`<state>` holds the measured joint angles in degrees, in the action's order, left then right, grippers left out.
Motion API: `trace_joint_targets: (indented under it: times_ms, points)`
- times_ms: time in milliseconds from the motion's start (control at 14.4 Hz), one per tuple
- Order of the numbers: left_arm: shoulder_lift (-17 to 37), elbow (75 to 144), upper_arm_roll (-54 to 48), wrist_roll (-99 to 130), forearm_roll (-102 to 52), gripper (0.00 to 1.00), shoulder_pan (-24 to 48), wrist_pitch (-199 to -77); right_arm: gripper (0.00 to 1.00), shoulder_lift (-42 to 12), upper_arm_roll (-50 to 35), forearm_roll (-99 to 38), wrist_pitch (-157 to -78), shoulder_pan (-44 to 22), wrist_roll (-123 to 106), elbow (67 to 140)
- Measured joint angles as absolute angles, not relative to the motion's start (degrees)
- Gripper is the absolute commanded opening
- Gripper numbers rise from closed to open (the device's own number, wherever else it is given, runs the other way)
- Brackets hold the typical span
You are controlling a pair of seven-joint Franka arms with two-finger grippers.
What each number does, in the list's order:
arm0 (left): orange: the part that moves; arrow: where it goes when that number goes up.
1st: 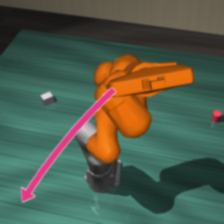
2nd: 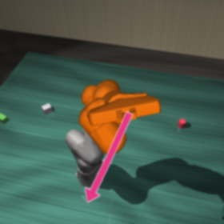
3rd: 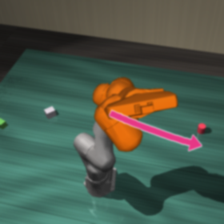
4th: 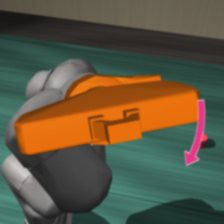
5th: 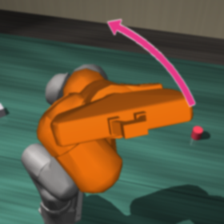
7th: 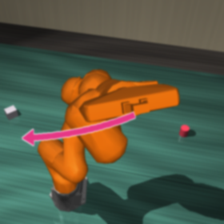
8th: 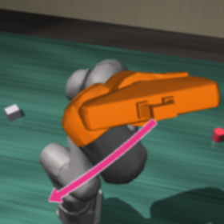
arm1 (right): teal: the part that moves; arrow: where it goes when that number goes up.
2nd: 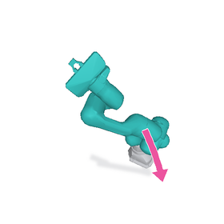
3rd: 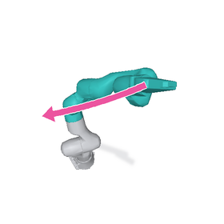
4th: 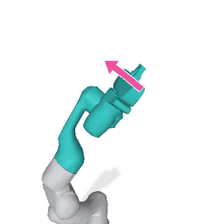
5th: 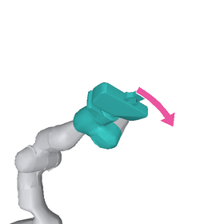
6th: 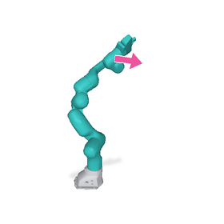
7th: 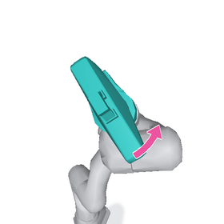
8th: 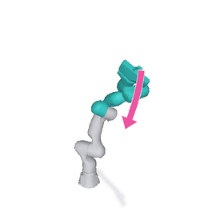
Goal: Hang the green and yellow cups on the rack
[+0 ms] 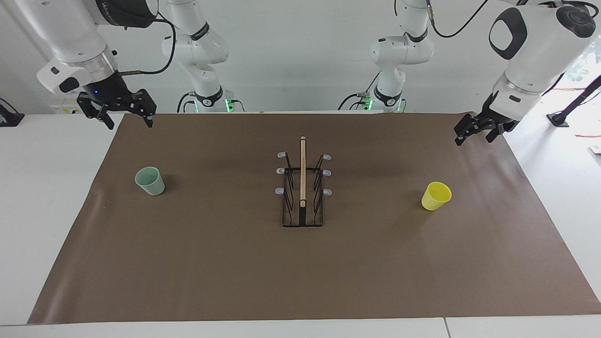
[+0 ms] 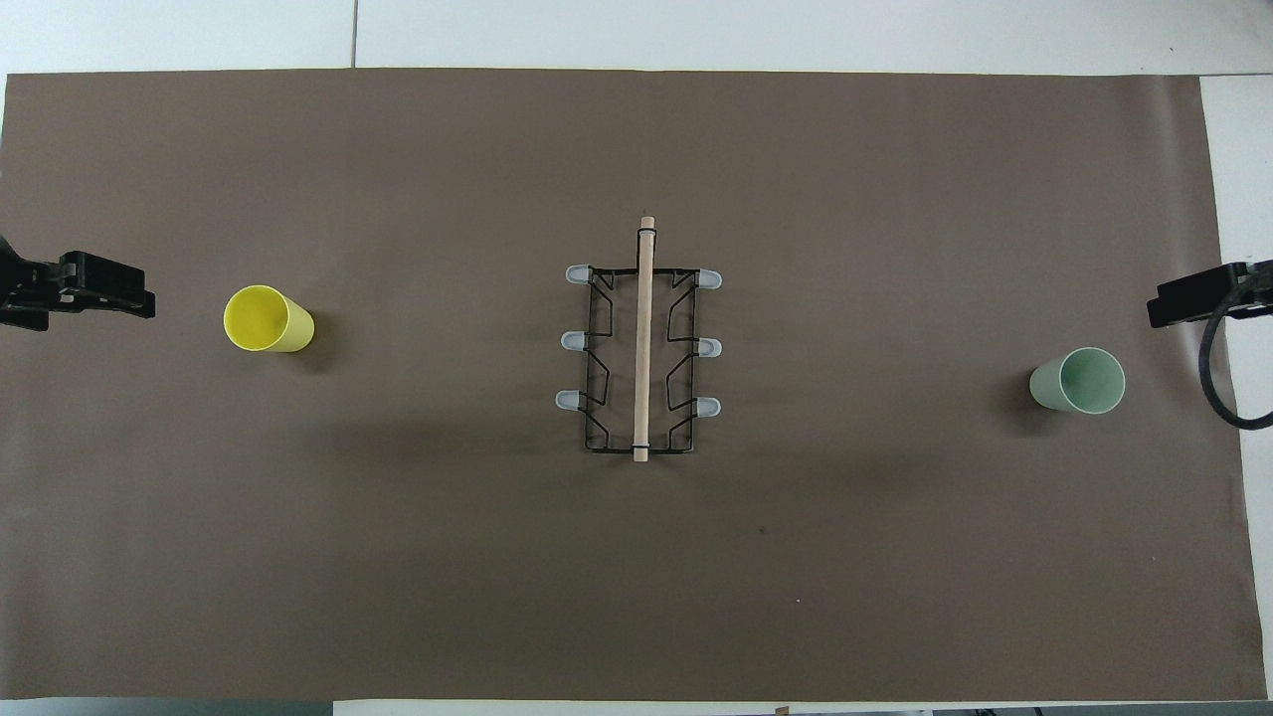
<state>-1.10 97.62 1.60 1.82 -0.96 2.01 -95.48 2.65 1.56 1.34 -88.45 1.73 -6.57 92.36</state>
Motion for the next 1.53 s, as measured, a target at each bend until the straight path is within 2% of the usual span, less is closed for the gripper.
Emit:
trace_joint_targets:
  times_ms: [624,971,1179,1526]
  points:
    - [-1.4,98.5,1.7,4.4,-0.9,1.00,1.9,-95.1,1.00,2.7,1.6,1.3,-88.4,1.7,-6.6,92.4]
    - [-2.3,102.6,2.2,28.0,-4.2,1.00,-0.1,-95.2,1.00,2.7,1.5,1.3,-88.4,1.7,-6.6,92.4]
    - [-0.5,103.6,2.5,37.1,-12.5,1.00,-5.3,-95.3,1.00,2.7,1.9,1.3,-88.4,2.1,-6.6,92.5]
    - [6.0,103.9,2.6,50.5,-26.1,1.00,-10.6,-97.5,1.00,2.6,2.0,-0.3,-85.4,3.4,-6.6,92.3]
